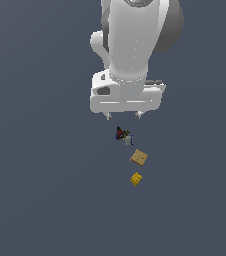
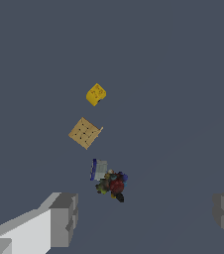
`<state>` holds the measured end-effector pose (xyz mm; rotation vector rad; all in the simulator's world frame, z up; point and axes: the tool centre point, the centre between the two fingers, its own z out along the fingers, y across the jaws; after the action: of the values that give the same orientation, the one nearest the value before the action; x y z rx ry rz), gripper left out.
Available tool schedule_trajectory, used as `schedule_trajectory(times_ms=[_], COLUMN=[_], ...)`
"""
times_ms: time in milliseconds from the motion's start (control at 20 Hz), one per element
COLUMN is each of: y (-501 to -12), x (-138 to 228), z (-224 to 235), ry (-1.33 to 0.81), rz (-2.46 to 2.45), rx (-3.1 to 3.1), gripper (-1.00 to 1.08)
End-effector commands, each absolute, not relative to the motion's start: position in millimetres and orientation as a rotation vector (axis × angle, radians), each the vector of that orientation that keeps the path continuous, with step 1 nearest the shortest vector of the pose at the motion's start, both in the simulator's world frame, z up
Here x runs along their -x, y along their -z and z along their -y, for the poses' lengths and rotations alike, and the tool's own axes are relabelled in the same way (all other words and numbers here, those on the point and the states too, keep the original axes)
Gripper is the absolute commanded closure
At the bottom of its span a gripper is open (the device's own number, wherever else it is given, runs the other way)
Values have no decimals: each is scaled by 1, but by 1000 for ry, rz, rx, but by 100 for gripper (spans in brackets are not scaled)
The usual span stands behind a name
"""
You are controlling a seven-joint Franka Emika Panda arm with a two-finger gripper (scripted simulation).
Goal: Pick up a designated object from a clutter of objects.
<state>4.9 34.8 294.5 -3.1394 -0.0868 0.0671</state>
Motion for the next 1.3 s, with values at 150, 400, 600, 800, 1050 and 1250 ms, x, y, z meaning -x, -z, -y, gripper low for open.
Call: schedule_trajectory(times_ms=[150, 400, 600, 800, 1050, 1250], y=[-269, -235, -200, -165, -124, -97], x=[-13, -21, -26, -29, -29, -27], z=[-47, -64, -79, -93, -108, -116], ry=[-64, -59, -55, -49, -37, -24], rz=[-18, -166, -312, -461, -642, -757], rx=[3130, 3116, 3100, 3081, 3055, 3036], gripper=[-92, -92, -92, -92, -92, -92])
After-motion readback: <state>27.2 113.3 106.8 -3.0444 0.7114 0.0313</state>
